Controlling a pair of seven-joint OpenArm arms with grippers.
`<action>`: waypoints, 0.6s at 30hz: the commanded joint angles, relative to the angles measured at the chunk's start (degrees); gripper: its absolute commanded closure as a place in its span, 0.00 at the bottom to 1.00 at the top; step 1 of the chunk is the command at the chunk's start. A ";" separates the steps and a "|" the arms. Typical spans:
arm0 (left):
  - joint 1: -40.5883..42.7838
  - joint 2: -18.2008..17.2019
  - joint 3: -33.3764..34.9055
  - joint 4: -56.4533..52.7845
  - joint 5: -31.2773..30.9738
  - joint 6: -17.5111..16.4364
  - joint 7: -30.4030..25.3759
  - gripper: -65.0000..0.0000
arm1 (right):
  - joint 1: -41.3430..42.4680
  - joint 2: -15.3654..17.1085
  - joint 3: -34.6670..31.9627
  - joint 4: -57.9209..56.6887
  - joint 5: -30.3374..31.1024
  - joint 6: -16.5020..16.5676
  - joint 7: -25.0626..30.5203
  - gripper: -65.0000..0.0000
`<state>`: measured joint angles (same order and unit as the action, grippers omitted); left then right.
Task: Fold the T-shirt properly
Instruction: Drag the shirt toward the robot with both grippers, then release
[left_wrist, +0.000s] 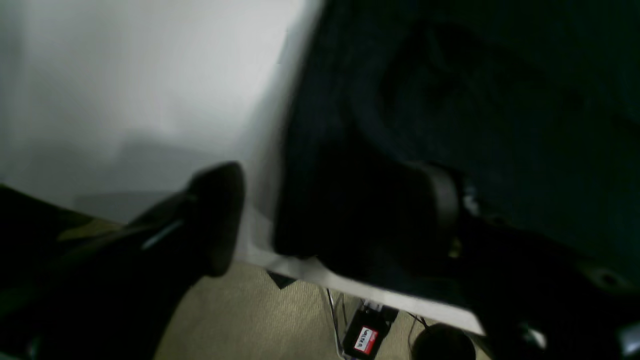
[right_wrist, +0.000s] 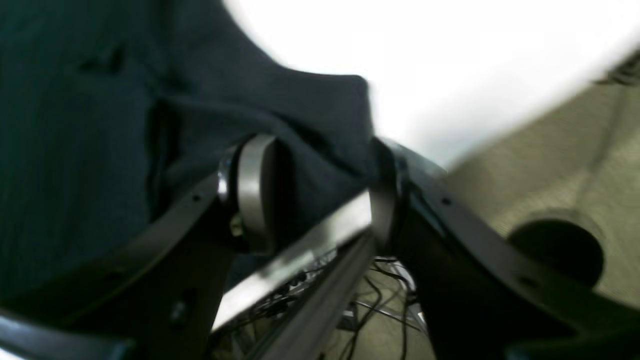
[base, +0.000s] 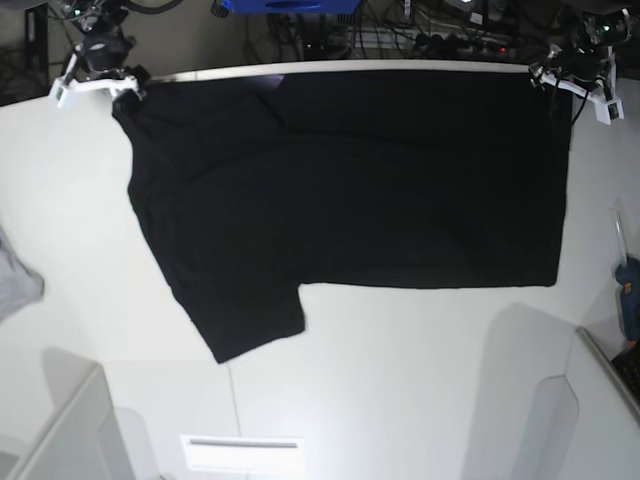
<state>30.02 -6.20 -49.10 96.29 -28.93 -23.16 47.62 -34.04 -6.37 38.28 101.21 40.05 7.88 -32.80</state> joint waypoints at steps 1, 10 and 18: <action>0.44 -0.70 -1.58 1.16 -0.39 -0.10 -0.45 0.27 | -0.29 0.17 1.41 0.90 0.34 0.16 1.02 0.58; -0.26 -0.44 -12.04 4.94 -0.39 -0.10 -0.19 0.28 | -0.38 0.26 5.28 4.24 0.34 0.25 0.66 0.58; -0.26 -0.18 -12.04 7.23 -0.39 -0.10 -0.10 0.89 | -0.11 -0.09 5.81 8.55 0.43 0.25 -5.58 0.53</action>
<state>29.34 -5.69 -60.66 102.76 -28.69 -23.18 48.51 -33.98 -6.74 43.59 108.64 39.88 7.88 -39.24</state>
